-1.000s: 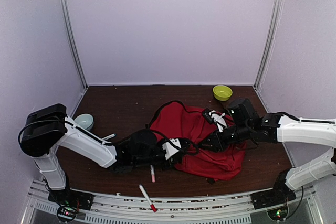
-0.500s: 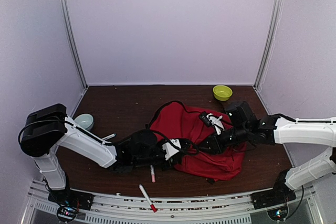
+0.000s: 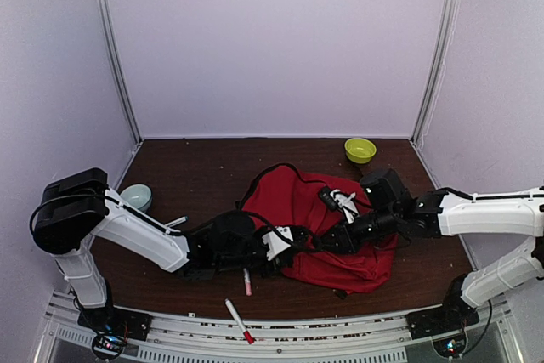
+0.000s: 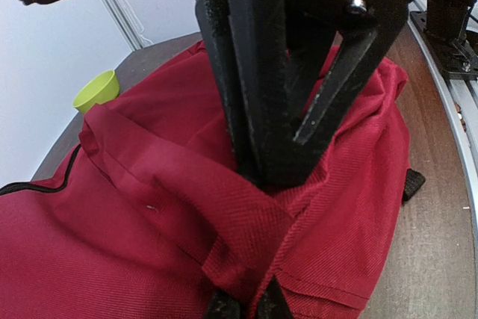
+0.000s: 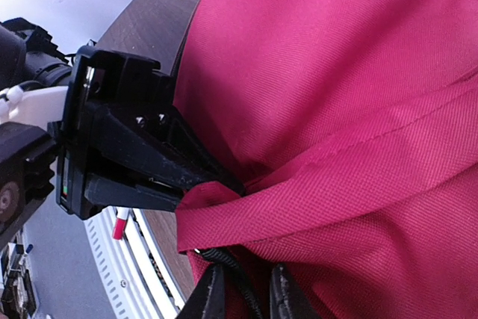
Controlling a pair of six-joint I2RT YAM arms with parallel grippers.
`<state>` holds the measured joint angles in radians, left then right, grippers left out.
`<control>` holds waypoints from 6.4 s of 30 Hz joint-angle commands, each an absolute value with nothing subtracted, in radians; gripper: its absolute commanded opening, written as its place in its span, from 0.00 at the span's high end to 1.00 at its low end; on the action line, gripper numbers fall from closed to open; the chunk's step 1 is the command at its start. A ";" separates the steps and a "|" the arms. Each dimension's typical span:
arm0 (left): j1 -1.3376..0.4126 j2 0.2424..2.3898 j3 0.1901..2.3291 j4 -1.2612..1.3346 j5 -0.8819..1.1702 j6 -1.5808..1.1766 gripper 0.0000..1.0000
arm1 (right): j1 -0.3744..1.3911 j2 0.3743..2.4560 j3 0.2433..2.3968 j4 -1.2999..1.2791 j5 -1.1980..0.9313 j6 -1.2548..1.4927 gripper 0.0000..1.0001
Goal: Pack the student bag
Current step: Unzip the lower front pocket of the student bag, then pick up the pen at the center of the board.
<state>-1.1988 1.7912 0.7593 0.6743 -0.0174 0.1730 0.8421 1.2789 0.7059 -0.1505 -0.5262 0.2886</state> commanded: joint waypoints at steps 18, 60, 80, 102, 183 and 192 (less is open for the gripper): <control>-1.204 1.768 0.773 0.671 0.002 0.172 1.00 | 0.827 1.161 0.745 -0.317 -0.255 0.282 1.00; -1.241 1.712 0.719 0.650 0.112 0.098 1.00 | 0.606 1.379 0.967 -0.348 -0.086 0.310 1.00; -1.241 1.695 0.738 0.598 0.093 0.062 0.73 | 0.589 1.323 0.953 -0.481 0.048 0.306 0.81; -1.240 1.427 0.936 -0.320 -0.478 -0.272 0.02 | 0.618 0.977 0.738 -0.379 -0.056 0.606 0.65; -1.197 1.652 0.876 -0.624 -0.289 -0.884 0.61 | 0.728 0.927 0.751 -0.540 0.044 0.721 0.63; -1.204 1.694 0.873 -0.614 -0.314 -0.903 0.95 | 0.727 0.922 0.745 -0.561 0.084 0.700 0.63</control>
<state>-1.2076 1.6646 0.8928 -0.5930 -0.2825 -0.8936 0.7223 0.9287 0.7231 -0.5343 0.0349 0.7170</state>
